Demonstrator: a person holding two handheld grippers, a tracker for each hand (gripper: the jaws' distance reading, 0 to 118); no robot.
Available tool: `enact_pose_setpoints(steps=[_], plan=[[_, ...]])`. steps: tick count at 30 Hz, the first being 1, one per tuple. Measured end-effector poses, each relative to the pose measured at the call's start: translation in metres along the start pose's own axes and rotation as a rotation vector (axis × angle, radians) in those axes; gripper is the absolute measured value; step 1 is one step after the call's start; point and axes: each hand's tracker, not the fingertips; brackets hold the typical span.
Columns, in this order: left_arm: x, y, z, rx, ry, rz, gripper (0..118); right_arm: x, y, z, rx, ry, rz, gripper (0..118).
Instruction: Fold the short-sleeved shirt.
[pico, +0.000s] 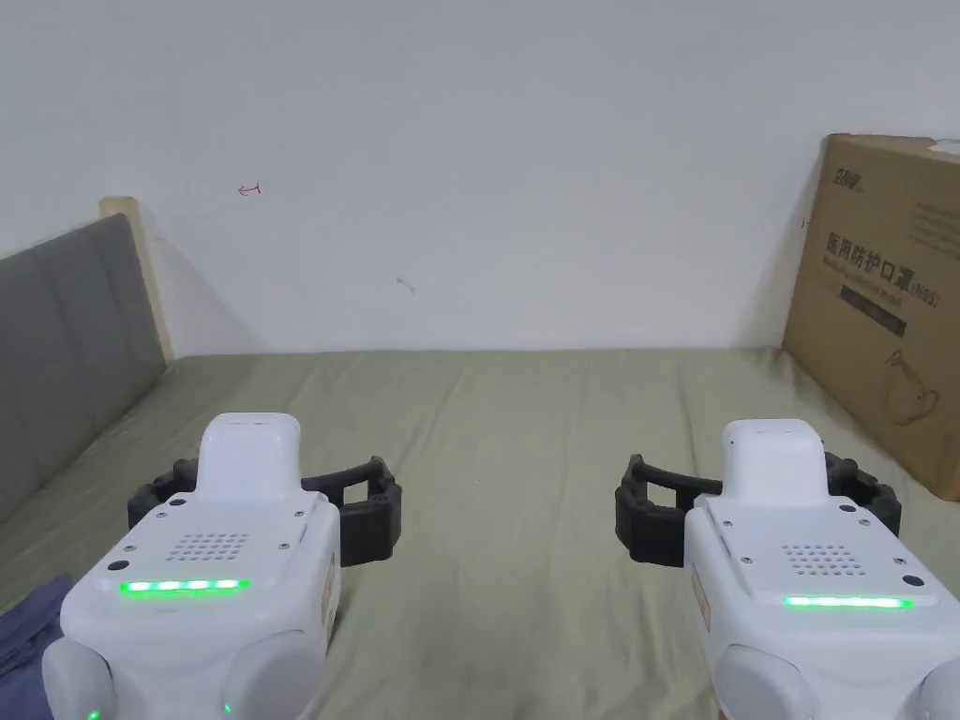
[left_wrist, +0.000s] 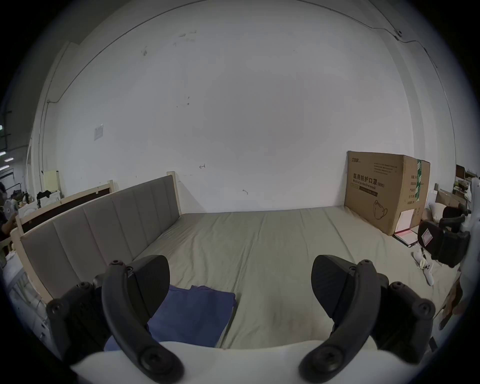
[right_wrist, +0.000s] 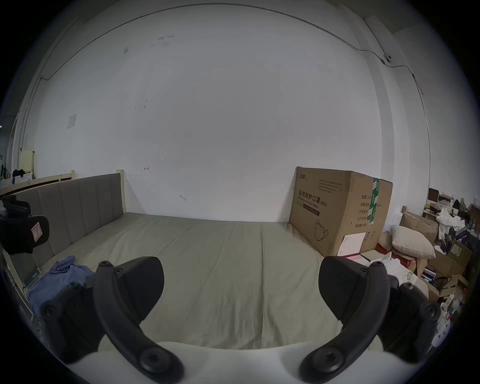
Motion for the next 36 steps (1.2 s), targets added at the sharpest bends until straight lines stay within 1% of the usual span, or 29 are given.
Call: enact_pose_setpoints(steps=[4,10,14,18,19,21,23,24,25,27,28,29,30,31,32,33,34,35,36], plan=[[-0.001,0.0,0.0,-0.003,-0.007,0.016,112,0.0,-0.003,-0.002,-0.018,0.004,-0.01,117],[0.0,-0.004,-0.002,-0.018,-0.004,-0.017,112,0.001,-0.006,-0.001,-0.025,-0.001,-0.011,117],[0.001,-0.006,-0.003,-0.03,-0.007,-0.029,112,0.005,-0.007,-0.002,-0.041,-0.001,-0.032,117],[-0.001,-0.004,-0.003,-0.022,-0.018,-0.001,112,0.007,0.003,0.001,-0.025,-0.013,-0.048,117],[-0.004,-0.003,-0.003,-0.013,-0.024,0.025,112,0.004,0.007,0.002,-0.003,-0.032,-0.036,117],[-0.013,-0.002,-0.003,0.018,-0.065,0.154,112,-0.005,0.017,0.003,0.041,-0.069,0.05,117],[-0.027,-0.006,-0.004,0.06,-0.146,0.365,112,-0.024,0.022,0.005,0.09,-0.083,0.222,117],[-0.033,-0.01,-0.005,0.064,-0.174,0.489,112,-0.035,0.023,0.007,0.111,-0.092,0.326,117],[-0.04,-0.018,-0.007,0.06,-0.21,0.632,112,-0.049,0.022,0.01,0.139,-0.105,0.446,117],[-0.051,-0.04,-0.014,0.056,-0.266,0.919,112,-0.074,0.011,0.013,0.185,-0.153,0.733,117],[-0.054,-0.053,-0.018,0.052,-0.288,1.06,112,-0.088,-0.002,0.015,0.215,-0.152,0.907,117],[-0.056,-0.067,-0.021,0.05,-0.281,1.184,112,-0.099,-0.014,0.016,0.24,-0.146,1.068,117],[-0.057,-0.077,-0.022,0.041,-0.247,1.241,112,-0.107,-0.029,0.014,0.251,-0.149,1.198,117],[-0.059,-0.085,-0.023,0.036,-0.222,1.228,112,-0.114,-0.044,0.012,0.252,-0.139,1.313,117],[-0.062,-0.093,-0.028,0.016,-0.181,1.205,112,-0.118,-0.056,0.01,0.246,-0.11,1.361,117],[-0.063,-0.095,-0.028,-0.009,-0.143,1.159,112,-0.121,-0.062,0.008,0.213,-0.073,1.333,117],[-0.064,-0.095,-0.029,-0.019,-0.121,1.11,112,-0.12,-0.063,0.007,0.161,-0.036,1.276,117],[-0.065,-0.093,-0.029,-0.022,-0.103,1.068,112,-0.12,-0.061,0.005,0.106,-0.002,1.188,117],[-0.064,-0.088,-0.029,-0.018,-0.096,1.015,112,-0.118,-0.055,0.002,0.082,0.006,1.1,117]])
